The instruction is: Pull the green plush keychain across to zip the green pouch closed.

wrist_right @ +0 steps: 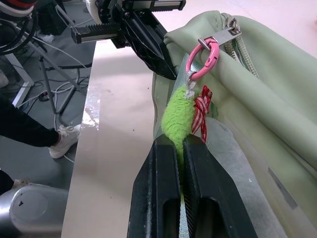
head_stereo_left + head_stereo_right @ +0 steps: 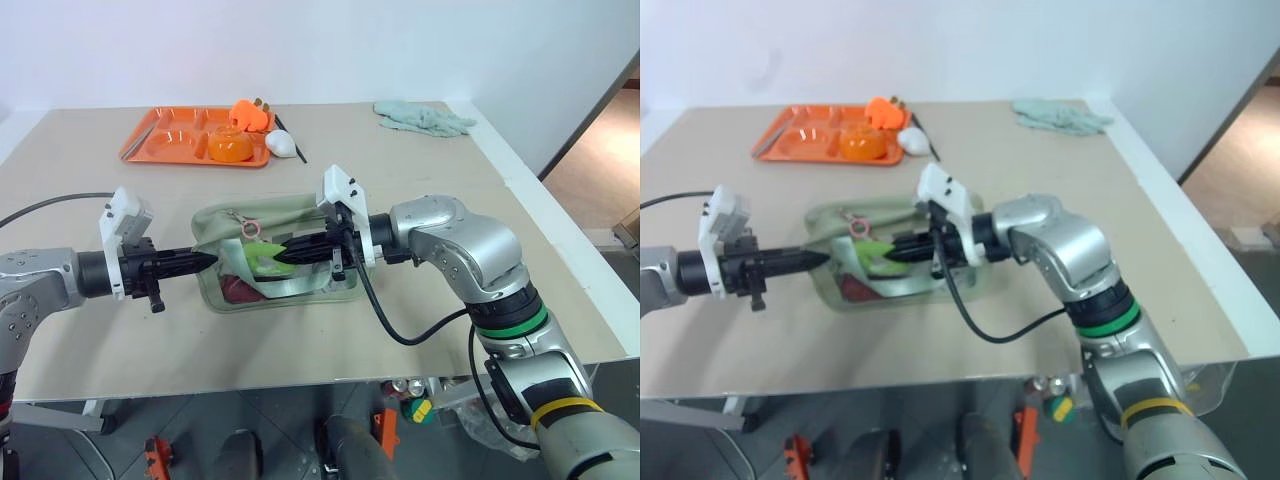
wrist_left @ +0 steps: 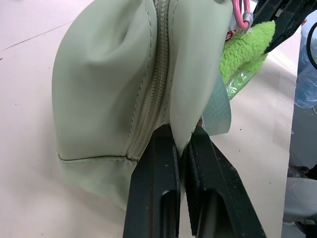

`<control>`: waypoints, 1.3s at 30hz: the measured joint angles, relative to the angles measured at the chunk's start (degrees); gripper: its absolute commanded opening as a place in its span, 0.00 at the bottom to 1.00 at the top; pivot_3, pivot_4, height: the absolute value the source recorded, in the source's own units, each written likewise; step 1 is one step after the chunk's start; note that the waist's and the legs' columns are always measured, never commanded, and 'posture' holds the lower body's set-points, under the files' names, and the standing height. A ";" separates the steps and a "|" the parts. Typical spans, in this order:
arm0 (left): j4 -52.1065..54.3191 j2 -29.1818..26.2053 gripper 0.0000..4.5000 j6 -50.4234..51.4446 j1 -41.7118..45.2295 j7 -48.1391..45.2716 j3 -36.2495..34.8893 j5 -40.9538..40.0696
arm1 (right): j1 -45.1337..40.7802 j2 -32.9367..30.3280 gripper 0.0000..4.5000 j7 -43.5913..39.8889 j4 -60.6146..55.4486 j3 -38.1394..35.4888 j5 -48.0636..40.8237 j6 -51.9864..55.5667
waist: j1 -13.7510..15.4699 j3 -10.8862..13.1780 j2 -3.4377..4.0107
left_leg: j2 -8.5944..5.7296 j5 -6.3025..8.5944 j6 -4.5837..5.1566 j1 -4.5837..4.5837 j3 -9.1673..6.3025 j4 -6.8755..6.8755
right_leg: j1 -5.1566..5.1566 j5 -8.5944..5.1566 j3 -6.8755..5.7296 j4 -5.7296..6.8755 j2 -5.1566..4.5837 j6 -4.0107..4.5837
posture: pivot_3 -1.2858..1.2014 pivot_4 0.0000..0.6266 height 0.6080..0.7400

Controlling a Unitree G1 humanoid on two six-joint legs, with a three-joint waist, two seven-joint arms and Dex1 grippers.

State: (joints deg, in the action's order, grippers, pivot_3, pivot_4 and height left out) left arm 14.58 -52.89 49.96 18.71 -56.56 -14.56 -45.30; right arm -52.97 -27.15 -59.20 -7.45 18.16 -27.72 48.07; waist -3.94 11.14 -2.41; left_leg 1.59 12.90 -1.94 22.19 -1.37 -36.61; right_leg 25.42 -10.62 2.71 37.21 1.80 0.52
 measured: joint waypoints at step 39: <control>-0.41 1.32 0.00 -1.06 1.42 -0.11 1.64 -0.20 | -12.19 -25.35 0.01 -15.22 33.91 -3.13 25.18 -42.81 | 1.17 0.04 0.05 | -0.05 0.04 0.03 -0.04 0.30 0.06 | 0.05 0.00 0.24 -0.13 -0.04 -0.07 | 0.52 0.24 1.00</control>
State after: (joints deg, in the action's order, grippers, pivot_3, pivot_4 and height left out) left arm 14.18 -51.57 48.90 20.13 -56.66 -12.93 -45.49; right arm -65.16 -52.51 -74.42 26.46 15.03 -2.54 5.26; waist -2.77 11.17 -2.36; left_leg 1.54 12.94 -1.91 22.15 -1.07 -36.55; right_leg 25.47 -10.62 2.95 37.08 1.76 0.44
